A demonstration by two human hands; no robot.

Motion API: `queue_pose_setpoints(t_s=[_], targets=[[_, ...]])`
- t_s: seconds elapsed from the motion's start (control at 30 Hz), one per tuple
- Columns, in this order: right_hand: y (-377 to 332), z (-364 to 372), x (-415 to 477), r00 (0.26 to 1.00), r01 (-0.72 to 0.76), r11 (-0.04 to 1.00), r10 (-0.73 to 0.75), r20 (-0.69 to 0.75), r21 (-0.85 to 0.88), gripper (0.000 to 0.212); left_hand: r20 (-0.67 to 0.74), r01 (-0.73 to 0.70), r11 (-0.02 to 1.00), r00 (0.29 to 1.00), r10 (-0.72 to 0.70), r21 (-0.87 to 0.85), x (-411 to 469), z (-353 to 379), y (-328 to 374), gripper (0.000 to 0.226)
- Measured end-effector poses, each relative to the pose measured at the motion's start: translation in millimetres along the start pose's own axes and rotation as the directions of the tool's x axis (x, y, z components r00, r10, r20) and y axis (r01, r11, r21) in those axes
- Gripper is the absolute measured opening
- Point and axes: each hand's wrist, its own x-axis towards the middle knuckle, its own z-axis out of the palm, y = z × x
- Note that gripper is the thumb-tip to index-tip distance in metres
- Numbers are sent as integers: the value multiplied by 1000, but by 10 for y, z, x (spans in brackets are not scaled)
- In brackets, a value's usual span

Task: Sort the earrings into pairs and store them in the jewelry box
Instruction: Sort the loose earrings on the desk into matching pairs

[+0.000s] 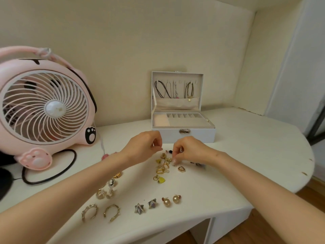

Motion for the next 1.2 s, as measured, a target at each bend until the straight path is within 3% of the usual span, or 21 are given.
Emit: queue_pose_setpoints(t_s=[0.17, 0.47, 0.93, 1.03, 1.2], targets=[[43, -110, -39, 997, 4, 973, 14, -78, 232, 8, 60, 30, 999, 998, -28, -20, -115, -74, -76, 9], [318, -275, -232, 977, -59, 944, 122, -175, 325, 14, 232, 8, 1000, 973, -12, 16, -220, -89, -91, 8], [690, -254, -415, 914, -87, 881, 256, -314, 465, 26, 222, 4, 1000, 975, -2, -10, -78, 89, 91, 7], [731, -184, -437, 914, -71, 894, 236, -331, 443, 37, 207, 17, 1000, 978, -18, 5, -72, 97, 97, 12], [727, -131, -490, 967, -29, 928, 120, -226, 371, 46, 181, -3, 1000, 983, -1, 21, -46, 112, 151, 10]])
